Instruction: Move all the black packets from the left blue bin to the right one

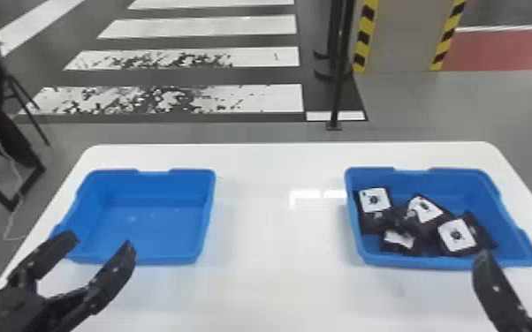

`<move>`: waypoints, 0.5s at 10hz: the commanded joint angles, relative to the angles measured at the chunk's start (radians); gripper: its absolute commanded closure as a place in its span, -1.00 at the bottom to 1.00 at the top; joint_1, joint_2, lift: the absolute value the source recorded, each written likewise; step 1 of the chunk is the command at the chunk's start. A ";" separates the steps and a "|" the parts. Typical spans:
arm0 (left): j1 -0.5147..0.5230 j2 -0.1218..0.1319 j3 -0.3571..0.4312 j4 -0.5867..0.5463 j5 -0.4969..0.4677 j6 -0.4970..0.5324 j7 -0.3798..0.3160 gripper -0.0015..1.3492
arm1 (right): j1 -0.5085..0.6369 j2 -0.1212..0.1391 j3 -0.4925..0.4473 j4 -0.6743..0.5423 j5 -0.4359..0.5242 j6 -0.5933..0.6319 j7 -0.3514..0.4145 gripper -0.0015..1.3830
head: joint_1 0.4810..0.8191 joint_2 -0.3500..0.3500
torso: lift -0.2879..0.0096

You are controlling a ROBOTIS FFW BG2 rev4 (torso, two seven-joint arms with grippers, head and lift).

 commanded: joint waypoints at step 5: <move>0.002 -0.003 -0.001 0.003 0.009 0.001 0.000 -0.76 | 0.000 0.001 0.006 0.002 -0.006 0.000 0.000 -0.83 | 0.27 0.22 | 0.00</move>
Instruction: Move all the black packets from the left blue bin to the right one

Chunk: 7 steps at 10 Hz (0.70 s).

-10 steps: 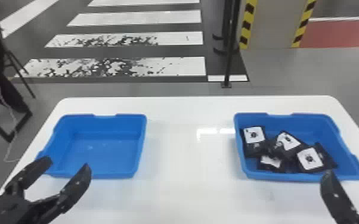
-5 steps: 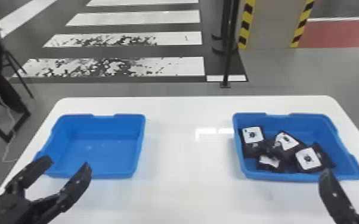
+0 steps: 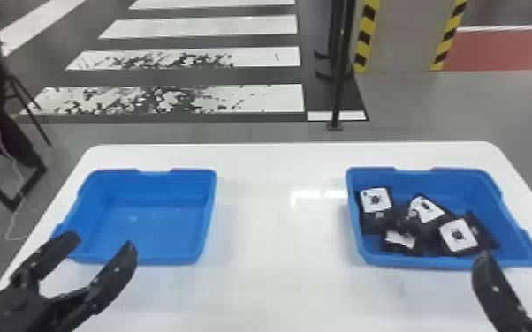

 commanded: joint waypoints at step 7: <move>0.006 -0.003 -0.002 0.005 0.006 0.006 0.000 -0.76 | 0.005 0.001 0.002 0.000 -0.011 0.000 0.000 -0.83 | 0.27 0.22 | 0.00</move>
